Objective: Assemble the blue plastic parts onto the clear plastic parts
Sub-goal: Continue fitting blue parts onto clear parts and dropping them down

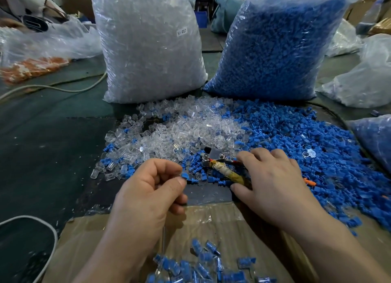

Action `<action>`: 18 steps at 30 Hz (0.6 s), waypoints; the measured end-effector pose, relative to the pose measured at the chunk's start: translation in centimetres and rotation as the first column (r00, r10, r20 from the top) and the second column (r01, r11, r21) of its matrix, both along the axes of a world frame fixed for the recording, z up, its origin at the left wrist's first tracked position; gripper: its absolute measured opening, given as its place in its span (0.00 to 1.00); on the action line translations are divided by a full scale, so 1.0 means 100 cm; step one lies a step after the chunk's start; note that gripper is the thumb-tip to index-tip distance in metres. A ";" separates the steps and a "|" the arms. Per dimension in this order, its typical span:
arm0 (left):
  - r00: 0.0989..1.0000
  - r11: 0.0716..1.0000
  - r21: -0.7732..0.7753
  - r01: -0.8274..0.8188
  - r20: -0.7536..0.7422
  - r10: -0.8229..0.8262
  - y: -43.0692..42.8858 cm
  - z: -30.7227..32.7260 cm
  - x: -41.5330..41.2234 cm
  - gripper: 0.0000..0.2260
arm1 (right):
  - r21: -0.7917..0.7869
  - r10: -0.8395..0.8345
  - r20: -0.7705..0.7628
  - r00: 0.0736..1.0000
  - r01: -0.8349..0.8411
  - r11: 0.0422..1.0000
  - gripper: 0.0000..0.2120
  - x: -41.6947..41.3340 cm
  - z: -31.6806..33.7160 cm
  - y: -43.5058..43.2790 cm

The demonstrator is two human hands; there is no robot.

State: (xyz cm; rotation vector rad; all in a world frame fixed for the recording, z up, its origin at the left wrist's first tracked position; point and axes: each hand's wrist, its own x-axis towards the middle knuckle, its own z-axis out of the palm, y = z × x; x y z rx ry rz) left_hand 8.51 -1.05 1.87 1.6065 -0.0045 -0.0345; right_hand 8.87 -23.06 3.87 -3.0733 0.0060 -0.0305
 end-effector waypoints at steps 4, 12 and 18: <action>1.000 1.000 -0.015 0.004 -0.002 -0.004 0.000 0.003 -0.002 0.15 | 0.006 -0.015 -0.026 1.000 0.015 1.000 0.27 -0.002 0.004 -0.001; 0.999 0.999 -0.023 -0.044 0.006 0.044 0.000 0.002 0.000 0.15 | 0.101 0.025 0.048 0.999 -0.030 0.994 0.25 -0.005 0.008 0.001; 0.999 0.999 -0.015 -0.039 -0.007 0.039 0.002 0.002 -0.001 0.13 | 0.098 0.077 0.193 0.978 -0.097 0.990 0.17 -0.009 0.016 0.006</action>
